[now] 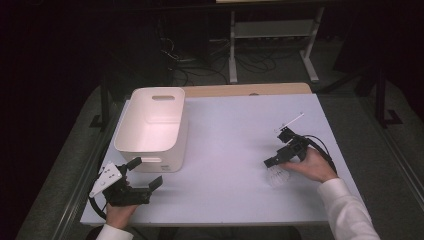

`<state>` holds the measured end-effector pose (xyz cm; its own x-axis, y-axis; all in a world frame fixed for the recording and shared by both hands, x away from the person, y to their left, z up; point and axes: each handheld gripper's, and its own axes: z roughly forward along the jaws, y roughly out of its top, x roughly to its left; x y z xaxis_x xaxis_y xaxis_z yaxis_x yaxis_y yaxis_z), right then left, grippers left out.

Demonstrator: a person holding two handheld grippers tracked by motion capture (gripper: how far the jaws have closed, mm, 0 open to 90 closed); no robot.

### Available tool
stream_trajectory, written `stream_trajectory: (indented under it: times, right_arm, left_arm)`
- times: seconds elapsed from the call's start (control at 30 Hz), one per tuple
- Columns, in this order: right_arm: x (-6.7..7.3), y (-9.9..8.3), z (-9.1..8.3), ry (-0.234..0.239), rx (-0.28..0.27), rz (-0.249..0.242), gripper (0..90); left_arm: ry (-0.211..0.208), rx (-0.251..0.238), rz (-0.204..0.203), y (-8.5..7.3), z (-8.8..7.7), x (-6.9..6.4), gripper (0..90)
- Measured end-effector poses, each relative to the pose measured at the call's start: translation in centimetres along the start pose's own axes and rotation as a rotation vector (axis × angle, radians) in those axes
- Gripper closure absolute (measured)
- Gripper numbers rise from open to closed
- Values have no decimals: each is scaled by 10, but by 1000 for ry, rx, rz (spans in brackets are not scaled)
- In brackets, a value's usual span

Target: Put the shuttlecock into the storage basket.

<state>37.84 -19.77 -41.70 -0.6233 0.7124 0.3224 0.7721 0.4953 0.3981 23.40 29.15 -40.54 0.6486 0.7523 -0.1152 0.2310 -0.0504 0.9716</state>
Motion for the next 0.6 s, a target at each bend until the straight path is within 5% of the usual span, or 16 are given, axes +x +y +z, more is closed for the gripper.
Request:
stream_trajectory:
  times: [0.27, 0.6]
  right_arm:
    - [1, 2, 3, 18, 23, 40, 285]
    - [4, 6, 13, -8, 76, 94, 519]
  left_arm:
    - [1, -1, -1, 0, -1, 2, 0]
    - [2, -2, 0, 0, -1, 2, 0]
